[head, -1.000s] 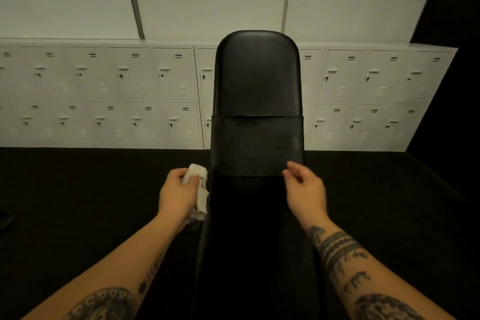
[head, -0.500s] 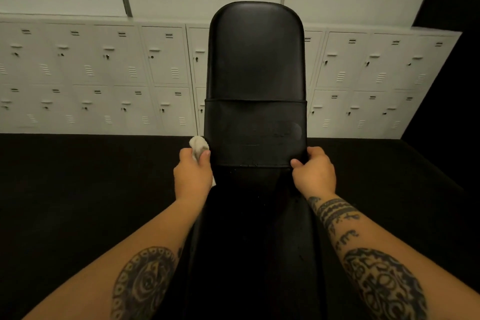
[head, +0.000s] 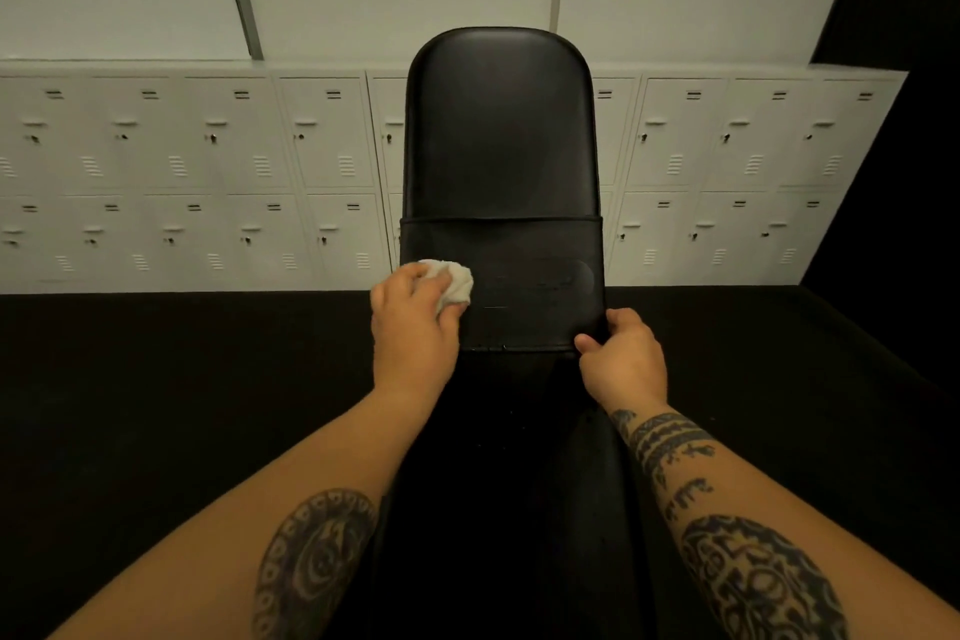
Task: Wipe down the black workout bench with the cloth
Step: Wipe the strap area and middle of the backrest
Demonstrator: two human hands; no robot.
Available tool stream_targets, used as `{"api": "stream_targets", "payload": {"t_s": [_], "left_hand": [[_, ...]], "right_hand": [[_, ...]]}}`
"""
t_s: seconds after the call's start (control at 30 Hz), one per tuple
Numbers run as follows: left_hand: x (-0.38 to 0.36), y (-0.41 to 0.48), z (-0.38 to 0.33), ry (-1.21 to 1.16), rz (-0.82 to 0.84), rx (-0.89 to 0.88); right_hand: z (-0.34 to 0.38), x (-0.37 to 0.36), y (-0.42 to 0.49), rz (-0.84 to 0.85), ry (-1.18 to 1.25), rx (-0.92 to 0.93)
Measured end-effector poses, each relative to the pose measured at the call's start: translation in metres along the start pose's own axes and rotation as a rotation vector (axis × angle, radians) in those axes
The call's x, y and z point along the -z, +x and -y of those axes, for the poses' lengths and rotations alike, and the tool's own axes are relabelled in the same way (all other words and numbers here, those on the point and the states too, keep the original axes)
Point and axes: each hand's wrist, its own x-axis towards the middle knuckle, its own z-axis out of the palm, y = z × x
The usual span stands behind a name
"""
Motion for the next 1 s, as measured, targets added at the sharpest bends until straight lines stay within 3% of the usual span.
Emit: {"api": "stream_targets", "payload": {"t_s": [0.1,0.27,0.5,0.77,0.83,0.9,1.0], "left_hand": [[-0.006,-0.017,0.002,0.2,0.07,-0.129],[0.002,-0.044,0.026,0.236,0.154,-0.306],[-0.01,0.0,-0.016,0.229,0.068,-0.13],[-0.02,-0.044,0.006,0.298,0.304,-0.604],[-0.01,-0.033,0.016,0.305,0.207,-0.528],[-0.002,-0.017,0.02,0.301,0.092,-0.335],[-0.003,-0.011,0.006,0.283,0.076,-0.159]], "right_hand": [[0.001,0.002,0.002,0.013,-0.003,-0.01],[0.001,0.004,0.004,0.03,-0.031,-0.026],[0.004,0.002,0.008,0.037,-0.101,-0.014],[0.001,0.004,0.008,0.04,-0.119,0.009],[0.003,0.004,0.009,0.049,-0.116,0.004],[0.002,0.003,0.009,0.042,-0.123,-0.003],[0.003,0.0,0.01,0.027,-0.137,-0.012]]}}
